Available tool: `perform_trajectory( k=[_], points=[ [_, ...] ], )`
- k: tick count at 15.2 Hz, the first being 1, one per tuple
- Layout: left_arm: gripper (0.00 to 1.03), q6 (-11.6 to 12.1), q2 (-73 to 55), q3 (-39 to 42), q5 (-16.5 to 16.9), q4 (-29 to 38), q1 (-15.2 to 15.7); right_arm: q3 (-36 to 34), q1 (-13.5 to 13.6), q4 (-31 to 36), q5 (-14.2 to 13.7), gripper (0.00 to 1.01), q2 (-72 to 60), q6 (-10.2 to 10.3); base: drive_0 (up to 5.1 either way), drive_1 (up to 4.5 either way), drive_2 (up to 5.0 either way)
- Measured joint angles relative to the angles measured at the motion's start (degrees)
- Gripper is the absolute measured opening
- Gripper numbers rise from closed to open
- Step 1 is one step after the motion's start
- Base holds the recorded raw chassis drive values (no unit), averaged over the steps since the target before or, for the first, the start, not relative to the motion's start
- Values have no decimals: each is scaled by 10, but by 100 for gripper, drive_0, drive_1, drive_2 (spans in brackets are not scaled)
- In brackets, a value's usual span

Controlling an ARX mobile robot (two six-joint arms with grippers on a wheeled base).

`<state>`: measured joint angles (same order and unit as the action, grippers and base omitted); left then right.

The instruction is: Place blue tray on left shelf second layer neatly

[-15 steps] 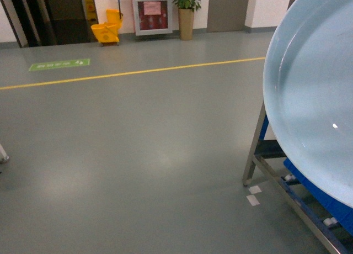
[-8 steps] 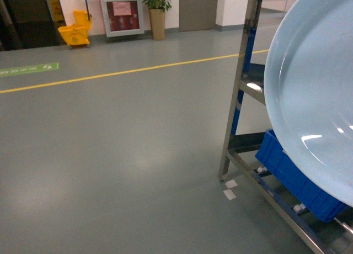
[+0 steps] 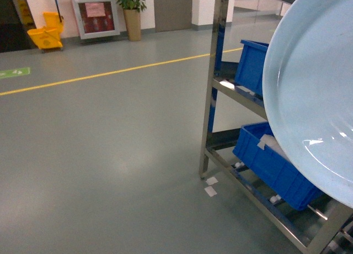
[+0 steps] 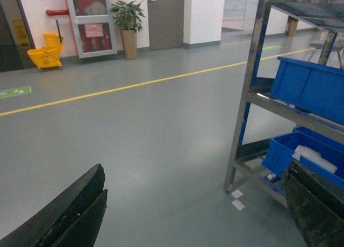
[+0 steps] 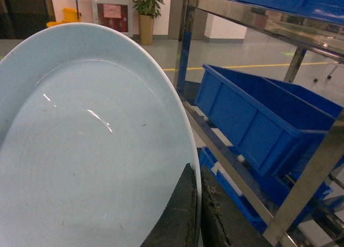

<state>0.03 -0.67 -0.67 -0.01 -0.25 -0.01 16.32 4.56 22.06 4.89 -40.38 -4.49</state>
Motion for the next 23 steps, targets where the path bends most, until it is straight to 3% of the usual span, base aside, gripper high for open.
perform_trajectory(
  k=[15,23],
  points=[
    [98,0,0,0,0,0,0,0,0,0,0,2,0,0,302,-330,-330],
    [98,0,0,0,0,0,0,0,0,0,0,2,0,0,-124,-124,-124]
  ],
)
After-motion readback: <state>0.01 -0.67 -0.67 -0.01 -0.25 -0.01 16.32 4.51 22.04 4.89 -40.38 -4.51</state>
